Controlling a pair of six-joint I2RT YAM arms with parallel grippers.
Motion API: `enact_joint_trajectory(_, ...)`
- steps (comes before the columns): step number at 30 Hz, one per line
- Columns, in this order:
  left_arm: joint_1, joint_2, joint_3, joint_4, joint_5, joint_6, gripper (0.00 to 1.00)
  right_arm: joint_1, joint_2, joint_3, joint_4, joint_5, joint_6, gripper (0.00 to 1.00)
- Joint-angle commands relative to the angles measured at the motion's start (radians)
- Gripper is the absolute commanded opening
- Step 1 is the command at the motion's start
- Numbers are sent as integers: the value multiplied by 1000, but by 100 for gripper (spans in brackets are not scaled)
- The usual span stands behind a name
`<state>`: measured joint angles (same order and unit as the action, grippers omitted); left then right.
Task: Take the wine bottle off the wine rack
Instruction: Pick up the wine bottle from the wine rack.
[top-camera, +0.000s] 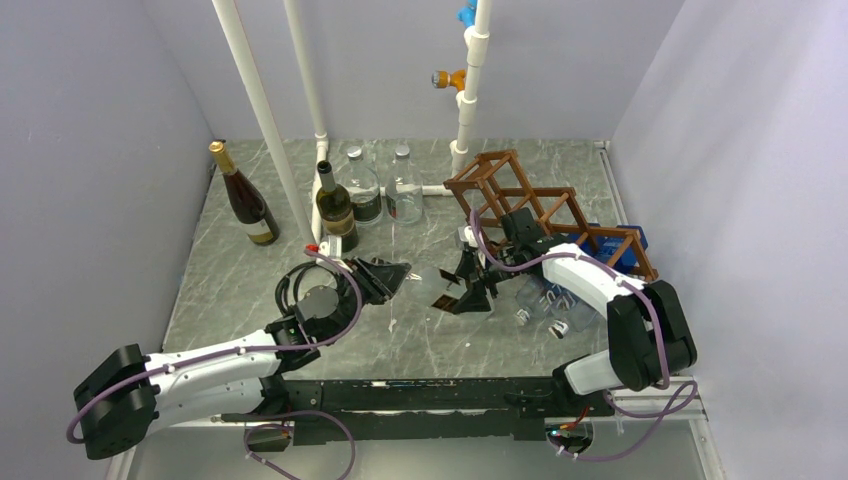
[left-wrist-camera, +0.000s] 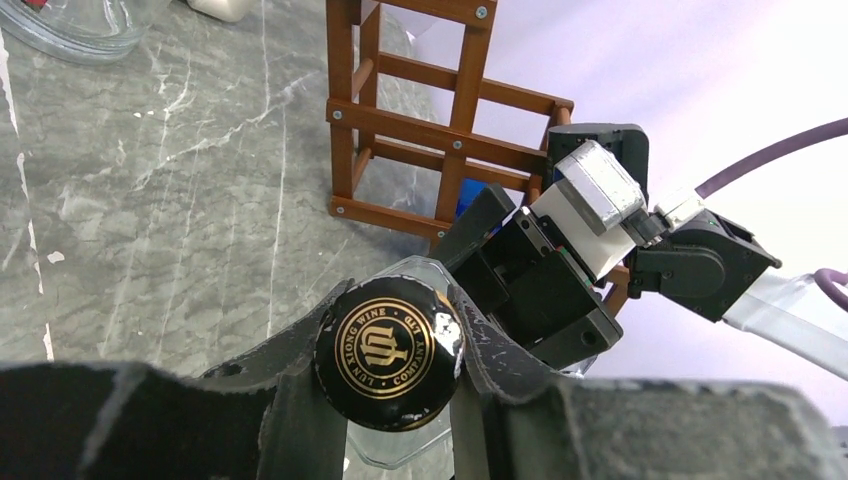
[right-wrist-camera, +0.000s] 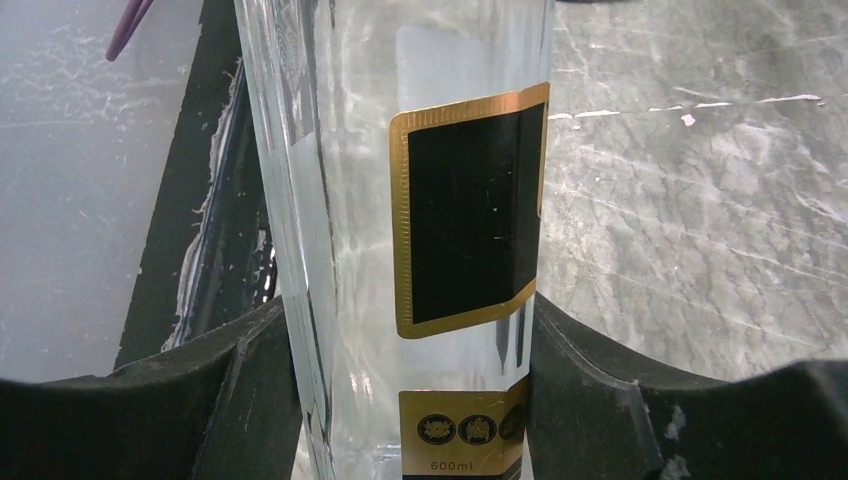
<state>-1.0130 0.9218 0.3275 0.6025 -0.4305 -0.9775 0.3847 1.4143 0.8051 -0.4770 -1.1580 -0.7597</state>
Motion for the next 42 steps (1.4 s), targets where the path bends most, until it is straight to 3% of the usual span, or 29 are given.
enact_joint_trajectory(1,1,-24,10,55,13,77,0,-4,-8,36,-38,-97,-69,47)
enact_joint_trajectory(3,0,-39,16,53,15,99,0,-3,-13,35,-57,-99,-92,68)
enact_joint_trajectory(5,0,-56,25,43,13,122,0,-1,-20,36,-76,-104,-117,81)
enact_joint_trajectory(10,0,-114,56,-6,6,188,0,-1,-35,48,-134,-115,-170,95)
enact_joint_trajectory(16,0,-194,103,-108,2,277,0,-1,-59,75,-229,-121,-272,98)
enact_joint_trajectory(28,0,-270,351,-612,-43,607,0,-1,-94,98,-325,-82,-370,98)
enact_joint_trajectory(33,6,-285,439,-748,-76,711,0,-2,-94,98,-330,-73,-381,98)
enact_joint_trajectory(42,146,-264,572,-914,11,814,0,-1,-95,94,-332,-63,-389,99)
